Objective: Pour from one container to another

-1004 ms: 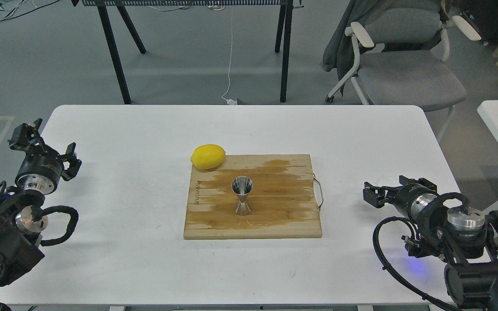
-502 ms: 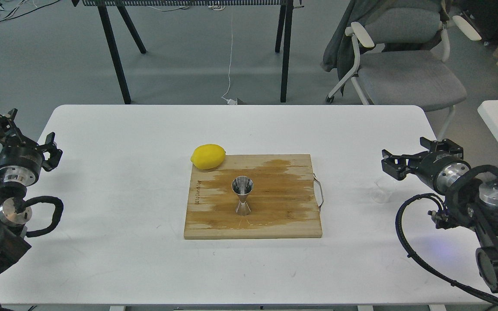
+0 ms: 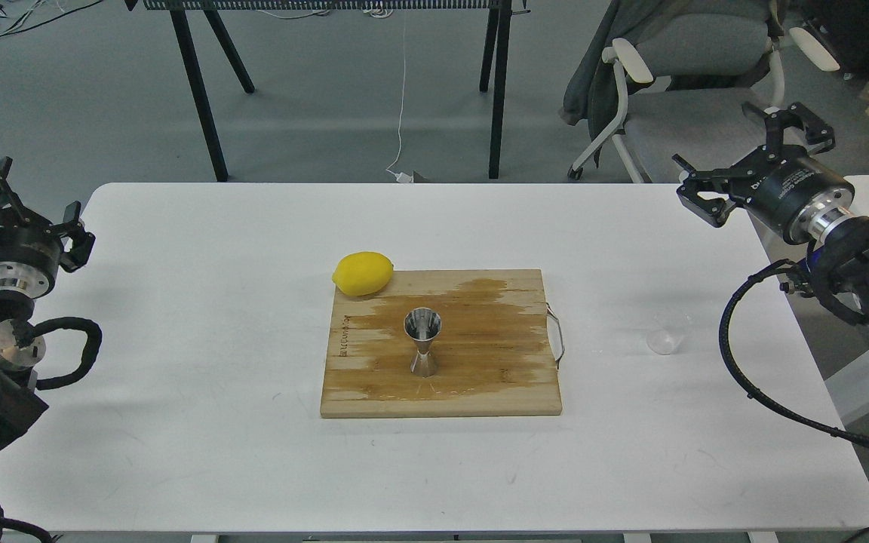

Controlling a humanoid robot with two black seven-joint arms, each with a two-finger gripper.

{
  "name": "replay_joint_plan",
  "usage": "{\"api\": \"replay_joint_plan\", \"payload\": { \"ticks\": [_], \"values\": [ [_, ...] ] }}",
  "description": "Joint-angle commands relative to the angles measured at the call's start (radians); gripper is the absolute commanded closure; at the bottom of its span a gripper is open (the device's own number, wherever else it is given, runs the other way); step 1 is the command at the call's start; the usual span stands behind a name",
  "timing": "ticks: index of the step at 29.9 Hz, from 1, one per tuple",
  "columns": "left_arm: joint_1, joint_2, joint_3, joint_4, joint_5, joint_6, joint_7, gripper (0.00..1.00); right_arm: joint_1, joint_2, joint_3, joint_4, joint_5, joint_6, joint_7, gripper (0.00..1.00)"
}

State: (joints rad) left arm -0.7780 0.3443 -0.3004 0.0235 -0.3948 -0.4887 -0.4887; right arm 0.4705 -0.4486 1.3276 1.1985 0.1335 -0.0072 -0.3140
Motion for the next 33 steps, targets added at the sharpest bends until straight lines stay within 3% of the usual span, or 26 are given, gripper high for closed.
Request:
{"api": "replay_joint_plan", "payload": {
  "ticks": [1,12,13,15,17,20,24,29,33],
  "values": [
    [-0.017,-0.03,0.006,0.015,0.001,0.0,0.0,0.0,0.004,0.001,-0.001,-0.002,-0.038,0.003,0.003,0.01],
    [0.019,-0.048,0.01,0.015,0.004,0.0,0.0,0.0,0.004,0.001,-0.001,-0.004,-0.038,0.012,0.001,0.01],
    [0.017,-0.044,0.009,0.012,0.004,0.0,0.015,0.0,0.005,0.001,-0.001,-0.005,-0.04,0.025,0.001,0.01],
    [0.016,-0.019,0.0,-0.017,0.004,0.0,0.088,0.0,0.005,0.001,-0.001,-0.019,-0.038,0.085,0.0,0.01],
    [0.011,0.024,-0.003,-0.118,0.004,0.0,0.169,0.0,0.005,0.001,-0.001,-0.057,-0.038,0.169,-0.002,0.01],
    [-0.001,0.116,-0.002,-0.31,0.004,0.0,0.214,0.0,0.005,0.001,-0.001,-0.111,-0.04,0.254,-0.002,0.01],
    [-0.017,0.221,0.001,-0.549,0.004,0.0,0.22,0.0,0.013,0.007,-0.002,-0.18,-0.038,0.363,-0.002,0.01],
    [-0.01,0.278,0.006,-0.707,0.004,0.0,0.22,0.0,0.013,0.016,-0.002,-0.258,-0.038,0.496,0.0,0.01],
    [0.016,0.317,0.009,-0.824,0.001,0.0,0.22,0.0,0.008,0.031,-0.002,-0.336,-0.035,0.496,0.007,0.01]
  ]
}}
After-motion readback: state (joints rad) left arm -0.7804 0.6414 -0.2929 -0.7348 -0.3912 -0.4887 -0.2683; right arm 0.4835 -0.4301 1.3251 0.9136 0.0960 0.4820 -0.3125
